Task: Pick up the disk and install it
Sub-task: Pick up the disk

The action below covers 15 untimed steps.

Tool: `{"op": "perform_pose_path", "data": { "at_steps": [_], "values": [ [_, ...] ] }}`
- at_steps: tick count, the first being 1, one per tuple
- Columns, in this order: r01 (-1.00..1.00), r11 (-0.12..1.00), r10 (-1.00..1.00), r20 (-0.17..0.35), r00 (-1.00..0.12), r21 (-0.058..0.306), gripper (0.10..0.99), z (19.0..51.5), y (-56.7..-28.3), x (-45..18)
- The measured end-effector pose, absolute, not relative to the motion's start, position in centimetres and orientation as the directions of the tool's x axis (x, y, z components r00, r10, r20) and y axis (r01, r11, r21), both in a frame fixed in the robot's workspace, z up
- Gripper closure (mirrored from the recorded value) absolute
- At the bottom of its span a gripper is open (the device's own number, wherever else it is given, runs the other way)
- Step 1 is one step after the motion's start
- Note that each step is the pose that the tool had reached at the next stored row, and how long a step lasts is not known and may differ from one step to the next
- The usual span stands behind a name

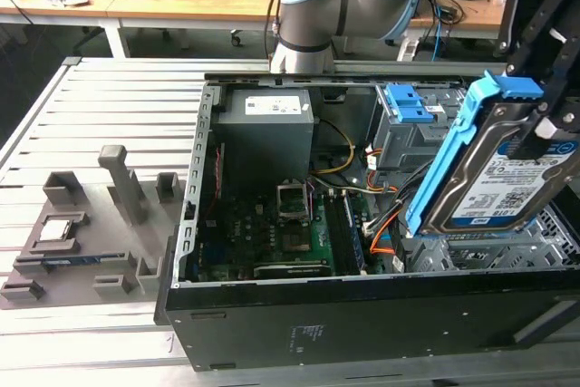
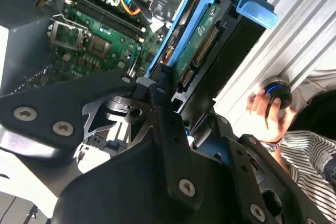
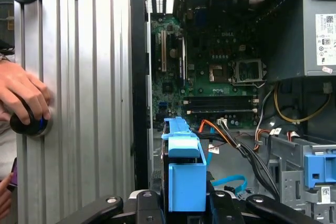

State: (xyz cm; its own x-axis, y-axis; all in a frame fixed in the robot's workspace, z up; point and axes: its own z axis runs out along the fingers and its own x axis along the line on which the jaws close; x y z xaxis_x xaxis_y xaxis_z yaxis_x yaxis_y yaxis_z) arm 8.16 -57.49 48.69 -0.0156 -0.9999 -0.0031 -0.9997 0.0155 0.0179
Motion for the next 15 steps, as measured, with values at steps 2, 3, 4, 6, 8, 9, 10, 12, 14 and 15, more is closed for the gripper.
{"op": "perform_pose_path", "data": {
  "at_steps": [2,3,4,6,8,9,10,12,14,15],
  "values": [
    [-1.0,0.015,-1.0,-0.003,-0.016,0.018,0.722,48.7,-57.5,9.2],
    [-1.0,0.016,-1.0,-0.002,-0.016,0.018,0.722,48.7,-57.5,9.5],
    [-1.0,0.016,-1.0,-0.002,-0.016,0.018,0.722,48.7,-57.5,9.8],
    [-1.0,0.015,-1.0,-0.002,-0.016,0.019,0.722,48.7,-57.5,10.6],
    [-1.0,0.016,-1.0,-0.002,-0.016,0.019,0.722,48.7,-57.5,11.2],
    [-1.0,0.016,-1.0,-0.001,-0.016,0.019,0.722,48.7,-57.5,11.8],
    [-1.0,0.016,-1.0,-0.001,-0.016,0.019,0.722,48.7,-57.5,12.3],
    [-1.0,0.015,-1.0,-0.001,-0.016,0.019,0.722,48.7,-57.5,13.0],
    [-1.0,0.016,-1.0,0.0,-0.016,0.02,0.722,48.7,-57.5,13.9],
    [-1.0,0.015,-1.0,0.0,-0.015,0.02,0.722,48.7,-57.5,14.2]
  ]
}}
